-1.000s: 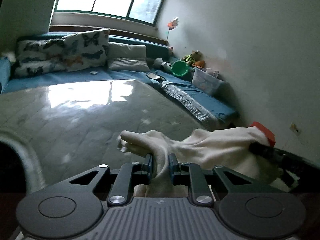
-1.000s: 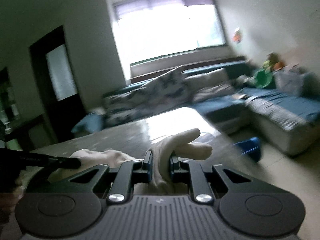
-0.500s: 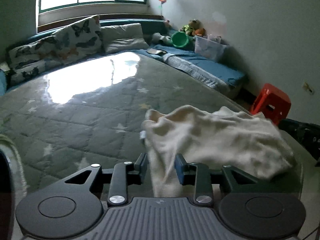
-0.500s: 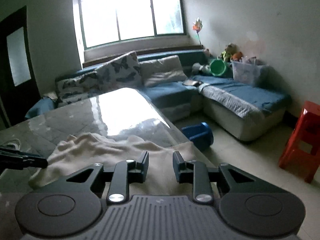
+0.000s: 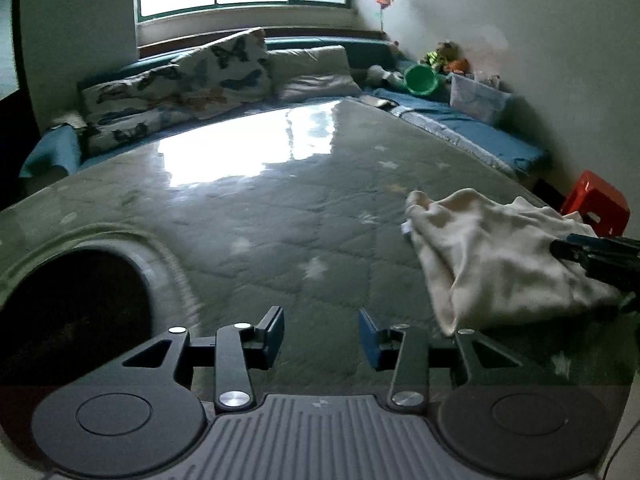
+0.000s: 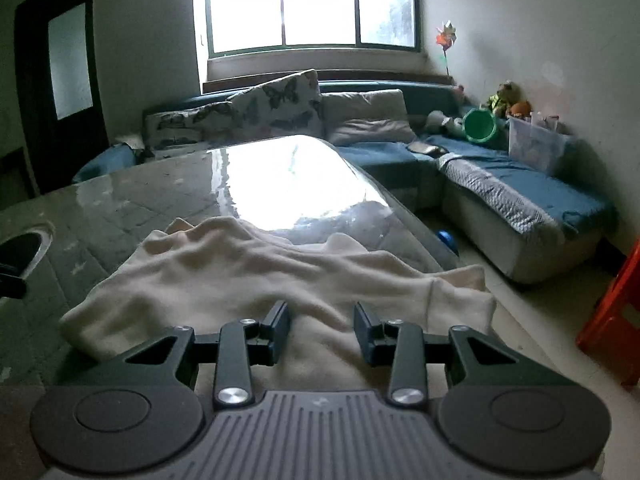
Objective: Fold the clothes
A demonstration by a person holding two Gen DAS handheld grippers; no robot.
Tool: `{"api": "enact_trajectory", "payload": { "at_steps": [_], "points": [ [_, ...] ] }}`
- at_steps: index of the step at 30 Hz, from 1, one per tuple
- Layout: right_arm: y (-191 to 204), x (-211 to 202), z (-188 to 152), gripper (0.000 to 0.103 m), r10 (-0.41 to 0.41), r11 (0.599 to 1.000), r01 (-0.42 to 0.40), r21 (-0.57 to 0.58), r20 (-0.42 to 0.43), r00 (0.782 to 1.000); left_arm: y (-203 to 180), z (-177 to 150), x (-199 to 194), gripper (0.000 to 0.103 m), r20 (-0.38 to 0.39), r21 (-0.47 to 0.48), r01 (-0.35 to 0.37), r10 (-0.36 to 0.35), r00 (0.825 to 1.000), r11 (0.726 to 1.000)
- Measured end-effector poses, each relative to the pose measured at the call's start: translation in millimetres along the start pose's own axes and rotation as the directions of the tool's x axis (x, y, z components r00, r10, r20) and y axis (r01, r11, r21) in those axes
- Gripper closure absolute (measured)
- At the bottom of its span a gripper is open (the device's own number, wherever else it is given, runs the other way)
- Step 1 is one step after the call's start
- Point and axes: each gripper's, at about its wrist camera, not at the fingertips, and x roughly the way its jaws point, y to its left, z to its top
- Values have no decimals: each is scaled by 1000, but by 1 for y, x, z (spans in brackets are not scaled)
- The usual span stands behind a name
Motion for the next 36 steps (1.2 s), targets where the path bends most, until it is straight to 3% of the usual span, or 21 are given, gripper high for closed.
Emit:
{"api": "enact_trajectory", "payload": {
  "at_steps": [8,10,13,17,25,28,36],
  "points": [
    [41,-3,6,62,82,995,-82,-63,2,997,40,-36,-51,54,37,-43,-117,118,992,992],
    [55,-2,5,61,105,991,-105,-83,-7,994,51,-47,-63,53,45,-59,-147,149,988,987],
    [75,-3,5,56,144,983,-145,-110,-18,989,65,-62,-77,42,55,-87,-199,204,977,976],
    [102,-3,5,51,193,970,-196,-143,-31,981,83,-81,-89,40,43,-121,-255,262,964,959],
    [160,-4,6,39,296,925,-304,-229,-68,953,112,-107,-97,32,-2,-199,-366,374,928,909],
    [175,-2,7,39,326,913,-337,-232,-84,942,119,-116,-96,29,-21,-224,-407,414,910,885],
    [207,12,6,32,369,887,-386,-252,-114,922,137,-128,-94,22,-34,-292,-450,461,887,844]
  ]
}}
